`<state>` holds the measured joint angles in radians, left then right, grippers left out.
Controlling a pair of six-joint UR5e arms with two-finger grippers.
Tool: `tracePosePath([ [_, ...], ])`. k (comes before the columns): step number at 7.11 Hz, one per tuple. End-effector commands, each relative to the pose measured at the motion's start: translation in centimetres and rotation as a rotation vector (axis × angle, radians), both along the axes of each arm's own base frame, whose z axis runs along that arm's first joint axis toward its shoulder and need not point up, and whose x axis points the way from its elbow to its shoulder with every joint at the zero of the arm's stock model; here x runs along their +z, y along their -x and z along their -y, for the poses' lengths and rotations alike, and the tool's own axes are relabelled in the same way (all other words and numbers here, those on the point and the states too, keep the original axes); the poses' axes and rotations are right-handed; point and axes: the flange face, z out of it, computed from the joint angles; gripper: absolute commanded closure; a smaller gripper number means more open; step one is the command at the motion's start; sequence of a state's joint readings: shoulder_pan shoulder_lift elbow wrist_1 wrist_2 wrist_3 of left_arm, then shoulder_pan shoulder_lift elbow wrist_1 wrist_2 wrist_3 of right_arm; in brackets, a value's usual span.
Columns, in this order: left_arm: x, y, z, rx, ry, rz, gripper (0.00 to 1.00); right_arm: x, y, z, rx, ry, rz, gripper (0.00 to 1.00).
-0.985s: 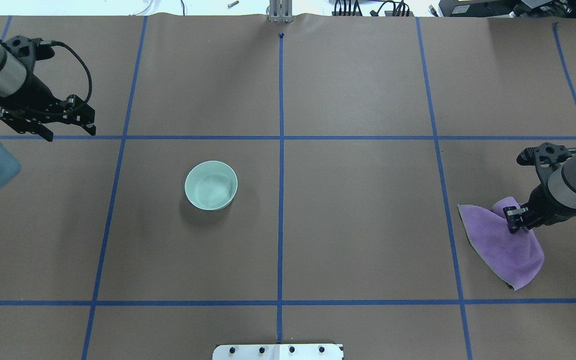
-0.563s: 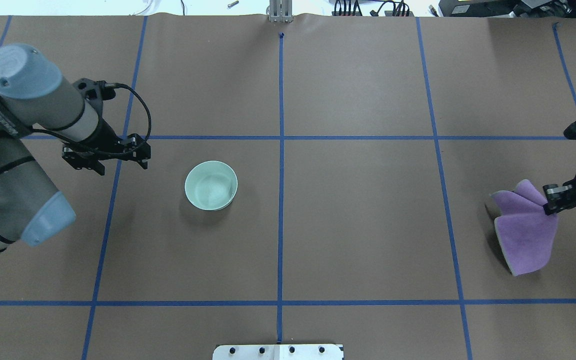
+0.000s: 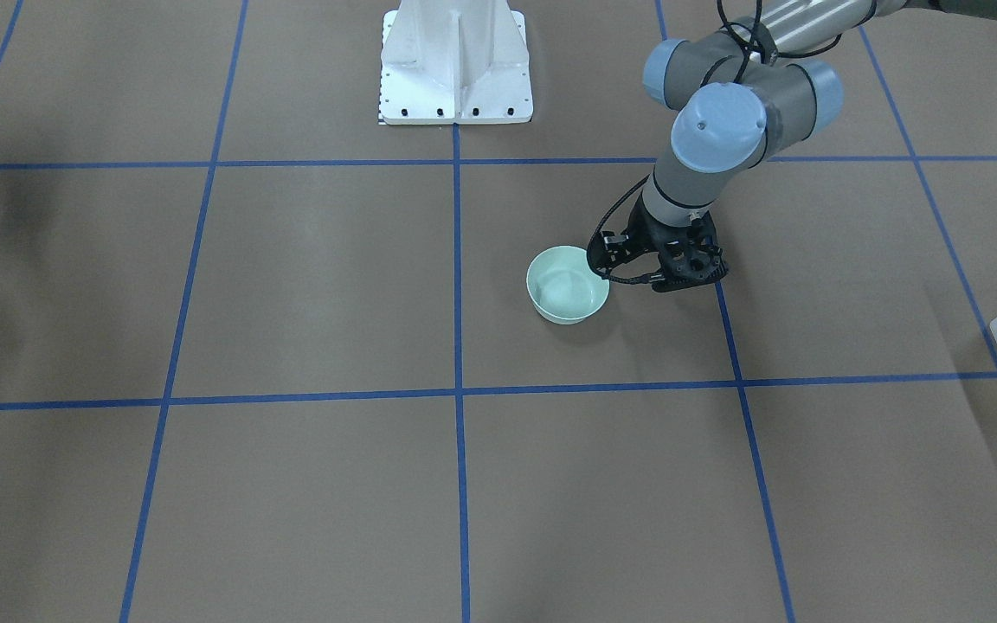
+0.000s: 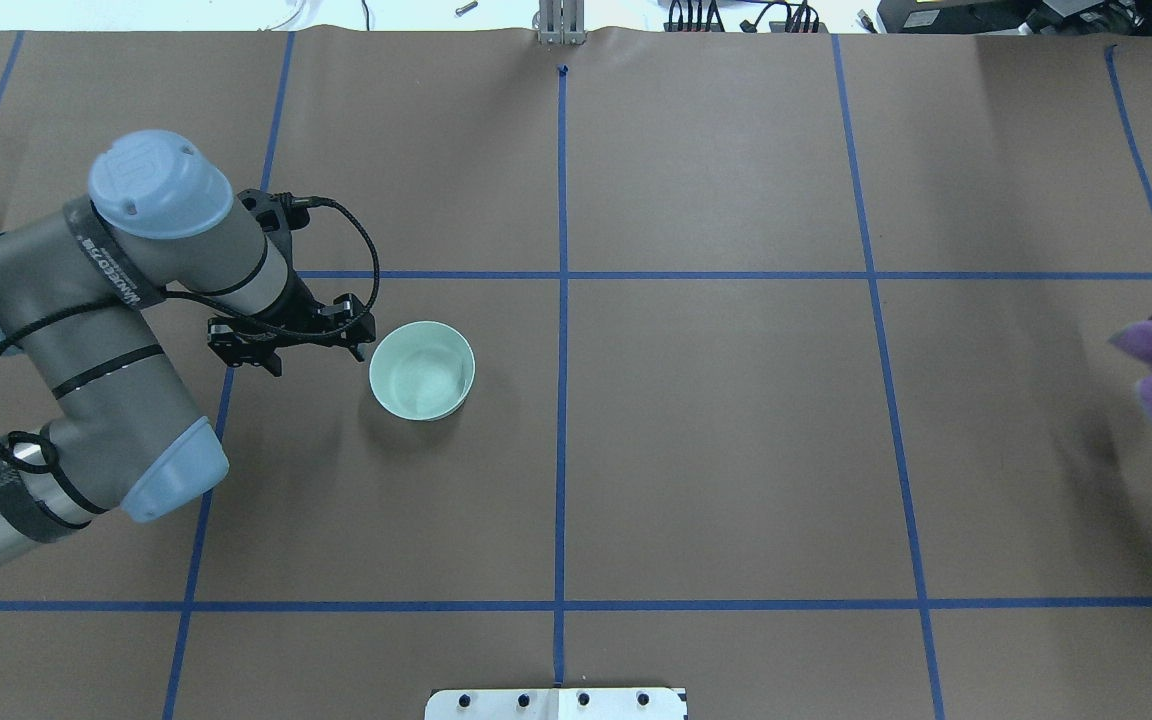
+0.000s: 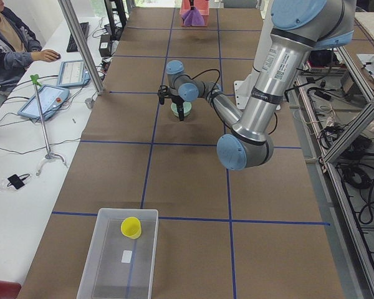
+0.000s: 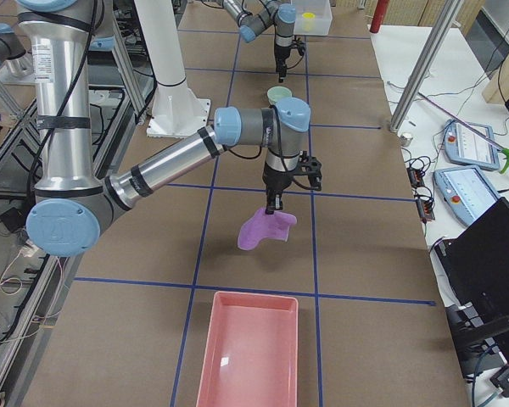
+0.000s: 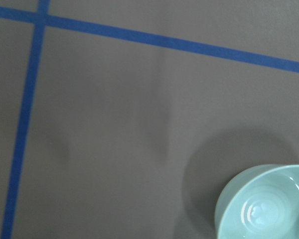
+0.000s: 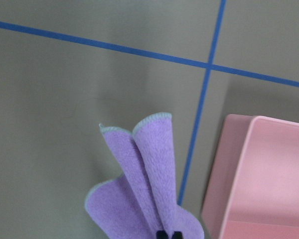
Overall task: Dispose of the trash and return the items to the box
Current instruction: 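Grasp the green bowl rim with the left gripper while the right carries the cloth away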
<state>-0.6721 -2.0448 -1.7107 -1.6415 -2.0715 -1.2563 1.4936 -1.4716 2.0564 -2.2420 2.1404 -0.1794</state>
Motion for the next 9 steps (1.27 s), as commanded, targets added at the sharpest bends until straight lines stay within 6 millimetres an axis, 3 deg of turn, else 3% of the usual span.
tracePosePath([
  [1,-0.7,-2.8,0.5,-0.016,0.023,0.007,0.06,4.2,-8.9,2.2,-0.117,-0.017,-0.039,1.0],
  [2,-0.7,-3.6,0.0,-0.027,0.019,-0.003,0.16,7.5,-10.8,2.7,-0.122,-0.029,-0.054,1.0],
  [3,-0.4,-4.3,-0.1,-0.04,0.031,-0.002,0.29,13.2,-13.4,3.3,-0.164,-0.027,-0.057,1.0],
  [4,-0.3,-4.5,0.0,-0.039,0.031,-0.003,0.58,17.0,-14.1,3.5,-0.166,-0.048,-0.059,1.0],
  [5,-0.3,-4.6,0.0,-0.039,0.031,-0.003,1.0,20.8,-13.8,2.4,-0.171,-0.036,-0.055,1.0],
  [6,-0.8,-4.6,0.0,-0.043,0.031,-0.011,1.0,23.7,-13.8,2.2,-0.168,-0.061,-0.054,1.0],
  [7,-1.8,-4.1,-0.1,-0.045,0.027,-0.028,1.0,26.2,-13.2,-0.5,-0.156,-0.019,-0.04,1.0],
  [9,-5.1,1.6,2.5,-0.072,0.042,-0.121,1.0,29.2,-12.5,-3.9,-0.16,0.039,-0.019,1.0],
])
